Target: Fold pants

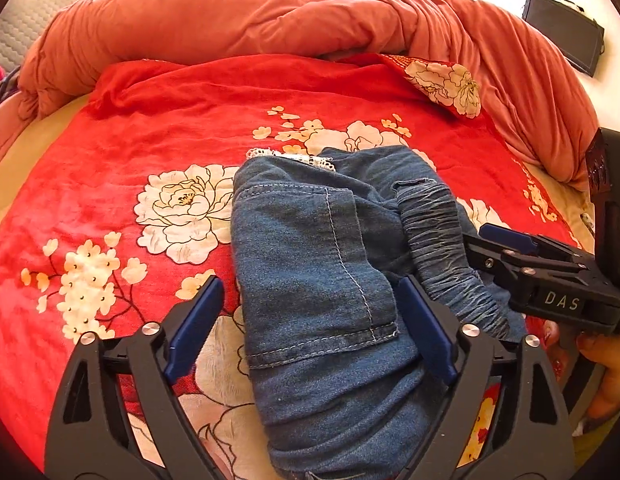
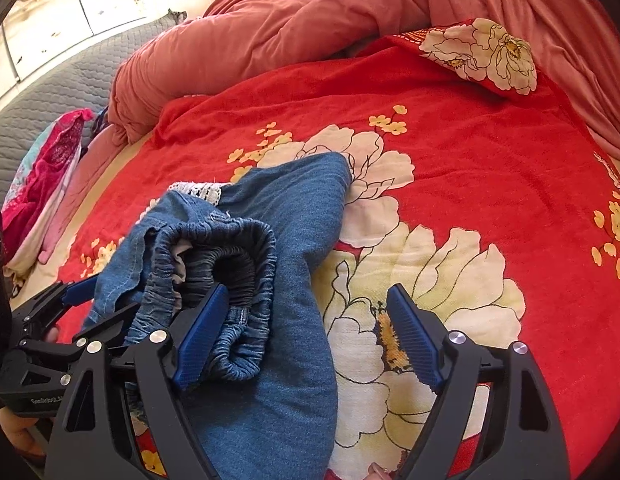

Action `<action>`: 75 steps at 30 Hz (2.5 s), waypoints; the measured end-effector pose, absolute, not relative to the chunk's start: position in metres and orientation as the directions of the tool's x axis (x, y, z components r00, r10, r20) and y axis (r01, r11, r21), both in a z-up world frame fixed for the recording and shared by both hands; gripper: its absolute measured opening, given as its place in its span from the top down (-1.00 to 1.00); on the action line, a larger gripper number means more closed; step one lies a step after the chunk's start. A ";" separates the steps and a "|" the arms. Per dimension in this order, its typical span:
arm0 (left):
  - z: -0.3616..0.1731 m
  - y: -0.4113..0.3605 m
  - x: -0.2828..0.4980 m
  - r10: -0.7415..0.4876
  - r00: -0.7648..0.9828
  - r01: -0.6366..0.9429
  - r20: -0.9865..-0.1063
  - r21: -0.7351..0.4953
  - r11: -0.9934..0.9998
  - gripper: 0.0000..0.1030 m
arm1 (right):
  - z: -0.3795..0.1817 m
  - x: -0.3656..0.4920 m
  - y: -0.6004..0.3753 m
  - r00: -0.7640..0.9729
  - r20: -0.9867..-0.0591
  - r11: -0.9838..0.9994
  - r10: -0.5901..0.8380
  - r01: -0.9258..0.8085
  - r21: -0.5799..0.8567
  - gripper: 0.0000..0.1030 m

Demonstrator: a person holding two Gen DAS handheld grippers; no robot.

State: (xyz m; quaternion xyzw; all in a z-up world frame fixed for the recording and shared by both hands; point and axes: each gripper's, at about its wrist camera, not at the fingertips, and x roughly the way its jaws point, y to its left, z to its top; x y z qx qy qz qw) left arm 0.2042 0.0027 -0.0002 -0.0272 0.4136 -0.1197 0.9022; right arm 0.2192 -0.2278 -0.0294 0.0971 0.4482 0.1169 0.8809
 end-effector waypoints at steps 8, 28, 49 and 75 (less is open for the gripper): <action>0.010 0.005 0.201 -0.266 0.630 0.206 -0.730 -0.173 0.963 -0.75 | -0.017 0.218 -0.228 0.594 -0.739 0.944 0.318 -0.130 0.302 -0.61; 0.034 0.007 0.191 -0.267 0.661 0.222 -0.701 -0.157 0.962 -0.81 | 0.021 0.205 -0.224 0.666 -0.653 0.928 0.361 -0.190 0.319 -0.72; 0.064 0.012 0.161 -0.235 0.721 0.217 -0.652 -0.109 0.970 -0.81 | 0.060 0.175 -0.215 0.715 -0.589 0.924 0.376 -0.242 0.296 -0.90; 0.064 0.023 0.095 -0.190 0.740 0.168 -0.645 -0.095 0.981 -0.82 | 0.070 0.120 -0.217 0.738 -0.577 0.935 0.349 -0.234 0.265 -0.91</action>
